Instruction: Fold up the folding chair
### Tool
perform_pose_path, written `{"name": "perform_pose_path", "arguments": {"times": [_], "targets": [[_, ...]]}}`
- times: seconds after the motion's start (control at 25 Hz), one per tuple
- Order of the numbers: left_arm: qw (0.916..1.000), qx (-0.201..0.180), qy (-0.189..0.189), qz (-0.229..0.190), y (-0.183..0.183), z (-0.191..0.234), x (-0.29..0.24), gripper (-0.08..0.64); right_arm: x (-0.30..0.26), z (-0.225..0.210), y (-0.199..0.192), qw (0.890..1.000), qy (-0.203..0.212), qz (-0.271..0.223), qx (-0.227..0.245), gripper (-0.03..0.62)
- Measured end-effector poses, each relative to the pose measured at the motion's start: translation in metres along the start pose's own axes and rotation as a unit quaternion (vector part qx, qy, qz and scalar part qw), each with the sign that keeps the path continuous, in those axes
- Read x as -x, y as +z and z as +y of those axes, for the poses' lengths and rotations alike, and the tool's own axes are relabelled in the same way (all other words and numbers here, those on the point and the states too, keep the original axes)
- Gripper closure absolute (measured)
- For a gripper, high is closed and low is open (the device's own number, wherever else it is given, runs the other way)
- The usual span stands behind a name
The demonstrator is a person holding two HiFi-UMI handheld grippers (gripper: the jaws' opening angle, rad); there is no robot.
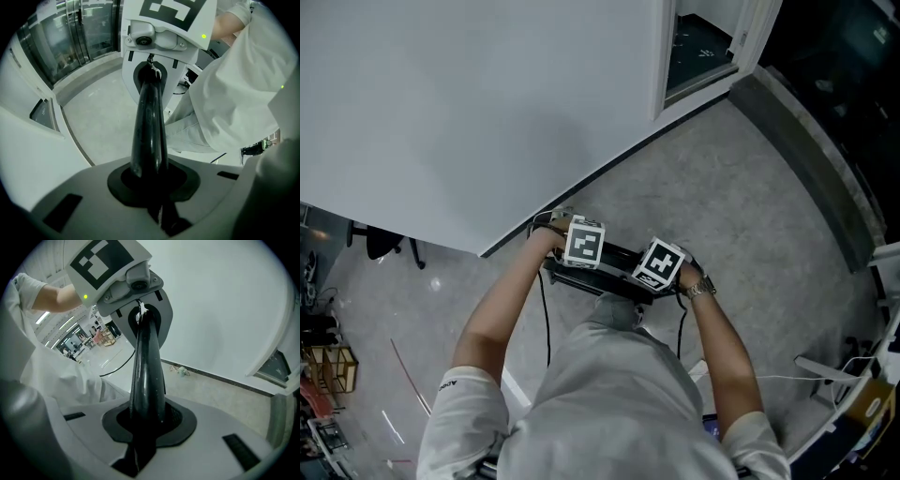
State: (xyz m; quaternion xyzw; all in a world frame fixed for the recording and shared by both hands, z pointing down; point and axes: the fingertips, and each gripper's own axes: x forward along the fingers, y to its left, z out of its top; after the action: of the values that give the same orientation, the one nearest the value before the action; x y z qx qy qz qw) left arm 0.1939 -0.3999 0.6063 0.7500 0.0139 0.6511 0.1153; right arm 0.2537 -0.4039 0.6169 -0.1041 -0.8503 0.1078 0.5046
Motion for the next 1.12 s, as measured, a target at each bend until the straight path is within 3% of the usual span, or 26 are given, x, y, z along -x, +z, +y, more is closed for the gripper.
{"name": "perform_pose_path", "arguments": {"times": [0.32, 0.64, 0.76, 1.12], "targets": [[0.9964, 0.062, 0.025, -0.051, 0.006, 0.041, 0.007, 0.502, 0.018, -0.047, 0.008, 0.997, -0.021, 0.049, 0.058, 0.537], [0.9873, 0.117, 0.039, -0.1, 0.014, 0.078, 0.001, 0.502, 0.026, -0.094, 0.007, 0.987, -0.009, 0.109, 0.121, 0.532], [0.9837, 0.131, 0.049, -0.113, 0.008, 0.102, 0.0, 0.502, 0.026, -0.116, 0.015, 0.986, -0.006, 0.115, 0.12, 0.532], [0.984, 0.134, 0.022, -0.115, -0.003, 0.142, 0.004, 0.502, 0.027, -0.158, 0.032, 0.987, 0.014, 0.119, 0.111, 0.521]]}}
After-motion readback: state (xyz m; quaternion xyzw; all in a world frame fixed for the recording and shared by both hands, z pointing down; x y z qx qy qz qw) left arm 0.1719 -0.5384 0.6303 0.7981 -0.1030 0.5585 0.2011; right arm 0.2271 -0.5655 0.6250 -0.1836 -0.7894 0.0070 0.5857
